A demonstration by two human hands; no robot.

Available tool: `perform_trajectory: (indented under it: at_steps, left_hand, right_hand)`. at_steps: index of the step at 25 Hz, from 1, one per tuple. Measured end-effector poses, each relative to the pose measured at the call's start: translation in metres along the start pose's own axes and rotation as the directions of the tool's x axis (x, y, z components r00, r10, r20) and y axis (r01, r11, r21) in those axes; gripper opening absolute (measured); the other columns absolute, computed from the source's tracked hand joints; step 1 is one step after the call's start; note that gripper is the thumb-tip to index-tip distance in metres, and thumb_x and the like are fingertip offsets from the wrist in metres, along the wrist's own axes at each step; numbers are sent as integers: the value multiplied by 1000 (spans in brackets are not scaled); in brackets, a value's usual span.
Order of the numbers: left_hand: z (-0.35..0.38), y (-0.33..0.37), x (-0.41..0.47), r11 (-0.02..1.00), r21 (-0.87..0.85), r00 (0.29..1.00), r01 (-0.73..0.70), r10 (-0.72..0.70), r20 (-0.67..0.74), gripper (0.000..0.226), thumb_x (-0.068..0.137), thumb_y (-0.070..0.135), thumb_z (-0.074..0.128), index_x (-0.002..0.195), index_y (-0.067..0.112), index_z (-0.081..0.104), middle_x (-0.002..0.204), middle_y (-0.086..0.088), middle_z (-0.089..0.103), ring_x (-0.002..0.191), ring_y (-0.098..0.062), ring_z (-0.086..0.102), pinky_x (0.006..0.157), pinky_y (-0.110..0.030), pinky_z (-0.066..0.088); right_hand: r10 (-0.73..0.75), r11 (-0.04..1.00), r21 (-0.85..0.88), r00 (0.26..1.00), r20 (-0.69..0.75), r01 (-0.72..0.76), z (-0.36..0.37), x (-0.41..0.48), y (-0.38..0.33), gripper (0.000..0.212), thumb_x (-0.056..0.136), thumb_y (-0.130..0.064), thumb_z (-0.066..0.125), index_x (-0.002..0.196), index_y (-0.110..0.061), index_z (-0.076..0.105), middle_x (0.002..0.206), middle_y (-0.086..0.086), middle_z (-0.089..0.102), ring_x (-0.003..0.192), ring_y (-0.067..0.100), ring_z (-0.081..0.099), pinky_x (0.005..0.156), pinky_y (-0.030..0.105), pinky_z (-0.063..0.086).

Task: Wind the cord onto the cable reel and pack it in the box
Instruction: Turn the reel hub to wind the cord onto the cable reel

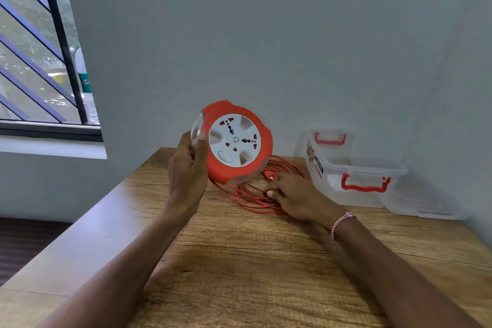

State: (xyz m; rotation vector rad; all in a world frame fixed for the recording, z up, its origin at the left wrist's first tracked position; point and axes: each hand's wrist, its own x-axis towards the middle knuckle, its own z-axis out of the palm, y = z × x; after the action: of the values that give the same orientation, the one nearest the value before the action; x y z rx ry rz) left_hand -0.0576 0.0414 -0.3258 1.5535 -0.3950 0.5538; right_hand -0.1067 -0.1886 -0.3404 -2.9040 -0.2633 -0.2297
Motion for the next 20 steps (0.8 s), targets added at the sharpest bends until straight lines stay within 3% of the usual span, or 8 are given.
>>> perform_trajectory:
  at_steps: [3,6,10,12,14,17,19,20]
  left_hand:
    - [-1,0,1,1000,-4,1000,12,-12,1,18,109,54,45,102,56,62,92,23,76,86,-7,77,68,-43,66]
    - [-3,1,1,1000,-12,1000,22,-22,2,22,107,59,46,100,48,63,92,9,77,83,-13,76,67,-43,62]
    - [-6,1,2,998,-48,1000,28,-28,6,39,100,65,46,108,33,67,97,-10,76,93,-36,76,72,-61,62]
    - [-6,0,3,997,-66,999,45,-44,6,50,96,69,46,110,25,67,94,-15,74,87,-38,75,68,-58,59]
    - [-6,0,3,995,-79,998,57,-57,6,57,94,70,47,110,19,67,85,-13,69,76,-30,68,64,-50,53]
    - [-5,-3,3,994,-83,998,68,-68,11,60,94,68,47,110,14,68,76,0,66,69,-18,64,58,-40,49]
    - [-4,-4,3,996,-63,998,65,-64,13,51,99,63,48,107,16,68,69,9,64,62,-9,61,51,-29,46]
    - [-4,-4,2,997,-54,998,63,-62,19,44,103,58,48,105,19,68,66,11,64,59,-5,60,49,-25,44]
  right_hand:
    - [-71,997,30,997,32,70,-7,-3,0,25,102,-23,59,121,-23,75,103,-8,64,101,2,54,91,32,42]
    - [-141,988,78,983,117,133,-18,-10,-1,27,97,-19,68,124,-22,75,119,-9,72,127,1,50,109,32,40]
    - [-248,958,205,937,246,199,-28,-20,-11,25,91,-18,76,116,-20,79,100,-18,70,92,-6,60,83,10,43]
    - [-304,939,247,909,284,237,-31,-25,-20,25,87,-19,80,112,-20,80,103,-11,74,88,-8,62,76,4,40]
    - [-364,913,304,880,305,273,-33,-29,-29,29,83,-20,84,111,-17,81,105,-6,77,89,-7,65,77,6,43]
    - [-407,876,412,843,351,252,-39,-34,-39,31,83,-24,84,113,-19,80,102,-3,80,89,8,73,85,29,54]
    - [-412,838,490,866,285,238,-45,-37,-40,24,88,-32,80,110,-22,81,89,-3,80,72,12,71,70,33,54]
    - [-382,817,517,911,155,255,-47,-37,-40,20,89,-37,78,103,-23,82,81,-5,79,64,10,68,62,29,52]
